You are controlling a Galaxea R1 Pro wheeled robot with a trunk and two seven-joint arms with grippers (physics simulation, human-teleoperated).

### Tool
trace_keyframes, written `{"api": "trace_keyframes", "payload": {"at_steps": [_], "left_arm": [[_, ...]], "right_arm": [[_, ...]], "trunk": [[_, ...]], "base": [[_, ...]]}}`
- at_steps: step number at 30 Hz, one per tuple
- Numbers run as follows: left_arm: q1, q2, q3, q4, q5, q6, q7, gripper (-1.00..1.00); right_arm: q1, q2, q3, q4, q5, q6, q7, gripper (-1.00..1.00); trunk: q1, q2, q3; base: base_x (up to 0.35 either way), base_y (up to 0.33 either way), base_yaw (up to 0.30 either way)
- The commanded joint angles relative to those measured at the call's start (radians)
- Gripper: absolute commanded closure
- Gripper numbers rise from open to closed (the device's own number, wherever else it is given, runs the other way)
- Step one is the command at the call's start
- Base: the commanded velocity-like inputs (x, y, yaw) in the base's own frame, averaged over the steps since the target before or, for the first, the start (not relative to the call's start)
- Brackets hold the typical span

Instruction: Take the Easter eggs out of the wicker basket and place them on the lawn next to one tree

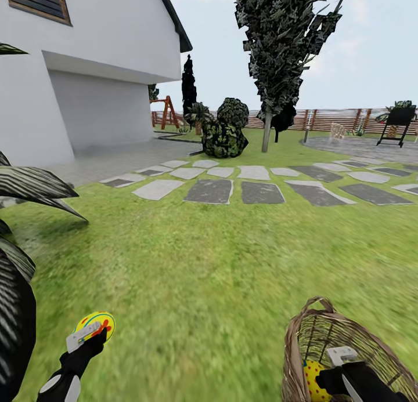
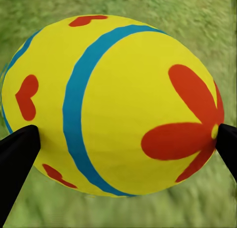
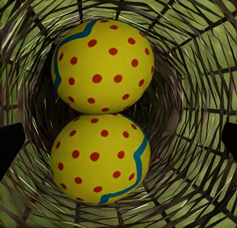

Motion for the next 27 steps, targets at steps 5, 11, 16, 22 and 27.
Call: {"api": "trace_keyframes", "payload": {"at_steps": [5, 11, 16, 22, 27], "left_arm": [[-0.001, 0.000, 0.006, -0.001, -0.002, -0.002, -0.074, 1.00], [-0.001, -0.001, 0.007, 0.001, -0.001, -0.002, -0.076, 1.00], [-0.001, -0.001, 0.007, 0.001, -0.001, -0.002, -0.076, 1.00], [-0.001, -0.001, 0.007, 0.001, -0.001, -0.001, -0.075, 1.00], [-0.001, -0.001, 0.007, 0.002, -0.001, -0.001, -0.075, 1.00]], "right_arm": [[0.000, -0.001, 0.005, -0.001, -0.004, 0.005, -0.001, -1.00], [0.000, -0.002, 0.005, -0.001, -0.005, 0.005, 0.000, -1.00], [0.000, -0.001, 0.005, -0.001, -0.004, 0.005, 0.000, -1.00], [0.000, -0.001, 0.004, -0.001, -0.005, 0.005, -0.001, -1.00], [0.000, 0.001, 0.005, -0.001, -0.005, 0.005, -0.001, -1.00]], "trunk": [[0.000, 0.000, -0.001], [0.000, 0.000, -0.001], [0.007, -0.014, -0.007], [0.030, -0.056, -0.026], [0.039, -0.071, -0.044]], "base": [[0.165, 0.000, 0.000], [0.289, 0.000, 0.000], [0.027, 0.000, 0.000], [0.000, 0.000, 0.000], [0.000, 0.000, 0.000]]}}
